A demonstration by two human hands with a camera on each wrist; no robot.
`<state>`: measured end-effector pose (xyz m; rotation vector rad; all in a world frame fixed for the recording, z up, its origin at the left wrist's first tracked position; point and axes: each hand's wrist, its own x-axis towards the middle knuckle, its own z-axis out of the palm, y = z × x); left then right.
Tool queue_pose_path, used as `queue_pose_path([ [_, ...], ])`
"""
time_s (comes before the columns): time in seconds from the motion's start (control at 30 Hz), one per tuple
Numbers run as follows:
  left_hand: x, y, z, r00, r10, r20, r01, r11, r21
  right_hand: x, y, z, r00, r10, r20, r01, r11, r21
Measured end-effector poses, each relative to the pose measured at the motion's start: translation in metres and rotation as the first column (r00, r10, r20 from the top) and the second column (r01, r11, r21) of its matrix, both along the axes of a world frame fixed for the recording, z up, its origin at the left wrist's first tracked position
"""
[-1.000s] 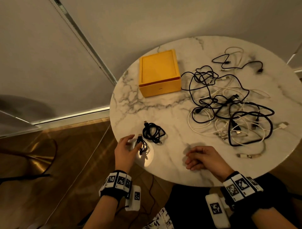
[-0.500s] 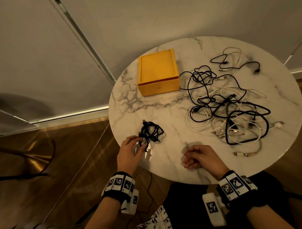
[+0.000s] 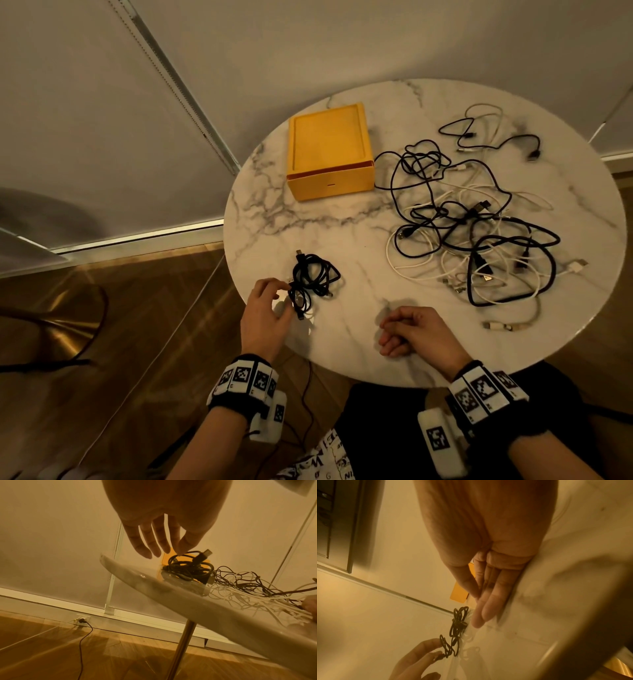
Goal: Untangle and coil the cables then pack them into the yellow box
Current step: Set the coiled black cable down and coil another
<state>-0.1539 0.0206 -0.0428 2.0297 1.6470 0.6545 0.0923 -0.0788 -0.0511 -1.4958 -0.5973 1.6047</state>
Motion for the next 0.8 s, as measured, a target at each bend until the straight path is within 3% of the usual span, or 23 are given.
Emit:
queue_pose_path([
  [0.17,-0.011,-0.002,-0.006,0.975,-0.152,-0.162,0.160,0.987,0.037,0.000,-0.001,-0.001,1.000,0.005,0.013,-0.005,1.000,0.005],
  [0.3,-0.016,-0.008,-0.014,0.878,-0.307,-0.366,0.327,0.945,-0.007,-0.001,-0.001,-0.003,1.000,-0.002,0.027,0.002,1.000,0.017],
  [0.47,-0.022,-0.009,-0.022,0.840,-0.338,-0.424,0.373,0.928,0.000,-0.001,-0.002,-0.005,1.000,-0.006,0.021,0.006,1.000,0.031],
  [0.67,-0.020,0.013,-0.019,0.819,-0.340,-0.463,0.437,0.891,0.120,-0.002,0.001,-0.006,1.000,-0.015,0.013,0.015,0.999,0.030],
  [0.73,-0.020,0.016,-0.017,0.818,-0.344,-0.462,0.445,0.887,0.127,-0.006,0.004,-0.004,0.994,0.013,0.104,-0.020,0.998,0.066],
  [0.8,-0.017,0.015,-0.013,0.826,-0.342,-0.449,0.434,0.893,0.118,-0.013,0.014,0.001,0.922,0.046,0.384,-0.129,0.973,0.194],
])
